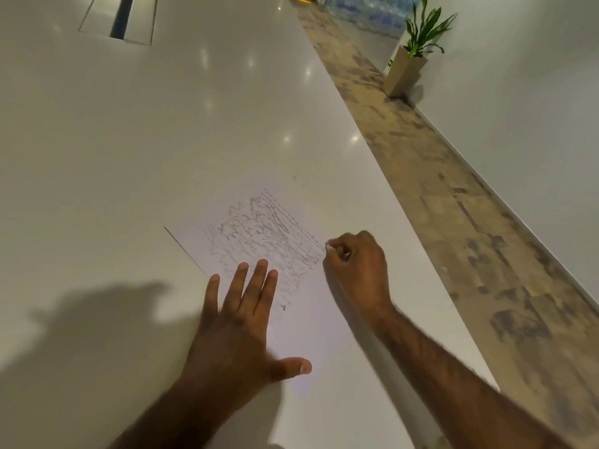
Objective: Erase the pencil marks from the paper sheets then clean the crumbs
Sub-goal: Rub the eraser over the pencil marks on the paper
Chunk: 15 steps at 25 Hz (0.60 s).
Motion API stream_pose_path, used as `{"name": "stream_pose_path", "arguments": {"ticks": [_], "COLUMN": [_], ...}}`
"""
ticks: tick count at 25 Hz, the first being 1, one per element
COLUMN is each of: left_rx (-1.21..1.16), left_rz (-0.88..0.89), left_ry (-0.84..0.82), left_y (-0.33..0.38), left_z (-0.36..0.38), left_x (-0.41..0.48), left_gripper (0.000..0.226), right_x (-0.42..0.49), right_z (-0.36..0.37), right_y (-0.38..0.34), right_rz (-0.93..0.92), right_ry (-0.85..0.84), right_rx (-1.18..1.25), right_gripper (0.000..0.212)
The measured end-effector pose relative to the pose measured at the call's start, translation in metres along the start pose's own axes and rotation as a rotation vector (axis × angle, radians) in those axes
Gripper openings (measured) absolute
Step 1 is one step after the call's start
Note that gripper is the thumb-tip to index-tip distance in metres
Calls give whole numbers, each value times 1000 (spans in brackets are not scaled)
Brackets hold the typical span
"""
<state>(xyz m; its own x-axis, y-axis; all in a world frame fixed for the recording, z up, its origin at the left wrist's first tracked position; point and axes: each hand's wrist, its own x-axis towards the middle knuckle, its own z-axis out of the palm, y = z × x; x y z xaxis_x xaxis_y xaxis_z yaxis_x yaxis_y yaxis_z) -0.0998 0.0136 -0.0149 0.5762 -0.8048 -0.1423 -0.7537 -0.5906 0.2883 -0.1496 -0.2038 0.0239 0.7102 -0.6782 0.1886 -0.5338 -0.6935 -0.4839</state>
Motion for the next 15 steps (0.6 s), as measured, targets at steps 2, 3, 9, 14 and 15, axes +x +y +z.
{"name": "stream_pose_path", "arguments": {"ticks": [2, 3, 9, 14, 15], "left_rx": [4, 10, 14, -16, -19], "left_rz": [1, 3, 5, 42, 64], "left_ry": [10, -11, 19, 22, 54], "left_y": [2, 3, 1, 1, 0], "left_z": [0, -3, -1, 0, 1], "left_x": [-2, -3, -2, -8, -8], "left_gripper": [134, 134, 133, 132, 129], "right_x": [6, -3, -11, -4, -24], "right_z": [-1, 1, 6, 3, 7], "right_y": [2, -1, -4, -4, -11], "right_rz": [44, 26, -83, -30, -103], "right_ry": [17, 19, -50, -15, -35], "right_rx": [40, 50, -56, 0, 15], "right_gripper": [11, 9, 13, 11, 11]}}
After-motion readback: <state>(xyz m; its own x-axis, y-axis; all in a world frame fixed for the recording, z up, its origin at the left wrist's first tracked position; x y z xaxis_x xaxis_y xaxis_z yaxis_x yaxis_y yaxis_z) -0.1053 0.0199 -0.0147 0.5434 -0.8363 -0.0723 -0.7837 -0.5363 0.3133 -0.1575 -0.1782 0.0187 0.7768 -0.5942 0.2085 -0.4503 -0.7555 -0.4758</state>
